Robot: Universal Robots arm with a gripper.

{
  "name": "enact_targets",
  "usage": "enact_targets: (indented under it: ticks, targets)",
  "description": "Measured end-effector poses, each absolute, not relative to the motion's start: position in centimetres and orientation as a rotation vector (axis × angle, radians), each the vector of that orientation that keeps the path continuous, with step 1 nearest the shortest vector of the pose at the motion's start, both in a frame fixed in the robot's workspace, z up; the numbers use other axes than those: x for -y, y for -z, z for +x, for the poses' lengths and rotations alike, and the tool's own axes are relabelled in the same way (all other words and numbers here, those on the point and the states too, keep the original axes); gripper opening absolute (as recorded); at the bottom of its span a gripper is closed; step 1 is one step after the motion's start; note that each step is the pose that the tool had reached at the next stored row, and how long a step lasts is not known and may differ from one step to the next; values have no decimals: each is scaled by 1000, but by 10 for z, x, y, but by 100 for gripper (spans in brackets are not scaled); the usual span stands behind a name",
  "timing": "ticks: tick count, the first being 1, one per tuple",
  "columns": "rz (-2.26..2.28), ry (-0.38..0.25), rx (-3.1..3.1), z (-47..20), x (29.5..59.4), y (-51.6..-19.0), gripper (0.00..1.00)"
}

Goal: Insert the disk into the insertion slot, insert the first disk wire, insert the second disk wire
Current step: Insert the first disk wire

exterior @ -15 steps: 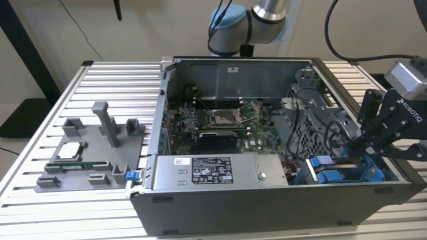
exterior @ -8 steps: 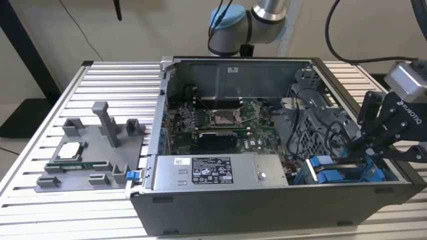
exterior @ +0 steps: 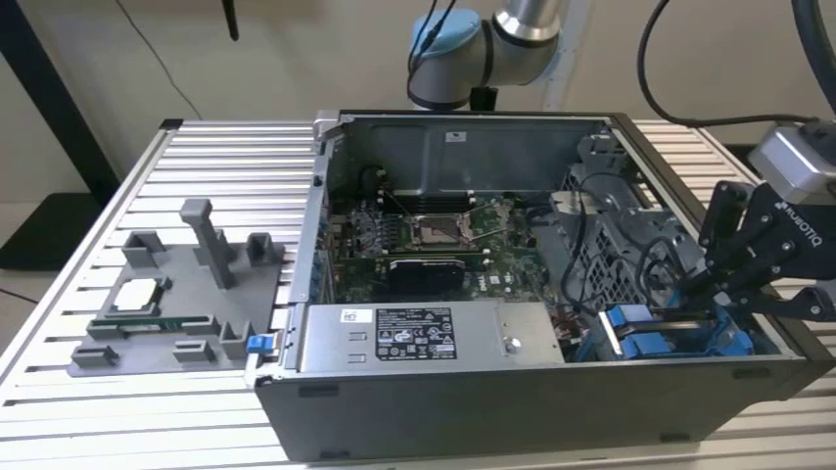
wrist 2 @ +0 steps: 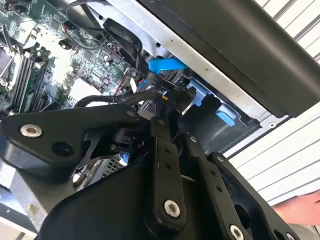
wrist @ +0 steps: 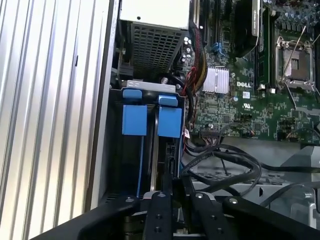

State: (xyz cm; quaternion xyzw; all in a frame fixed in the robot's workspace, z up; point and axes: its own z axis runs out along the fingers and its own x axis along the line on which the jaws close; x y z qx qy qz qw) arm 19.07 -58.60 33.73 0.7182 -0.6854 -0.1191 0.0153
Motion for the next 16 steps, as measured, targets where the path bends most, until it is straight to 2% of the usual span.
enact_targets:
  ticks: [16]
  targets:
    - [2183,373,2195,190,588,-339,0]
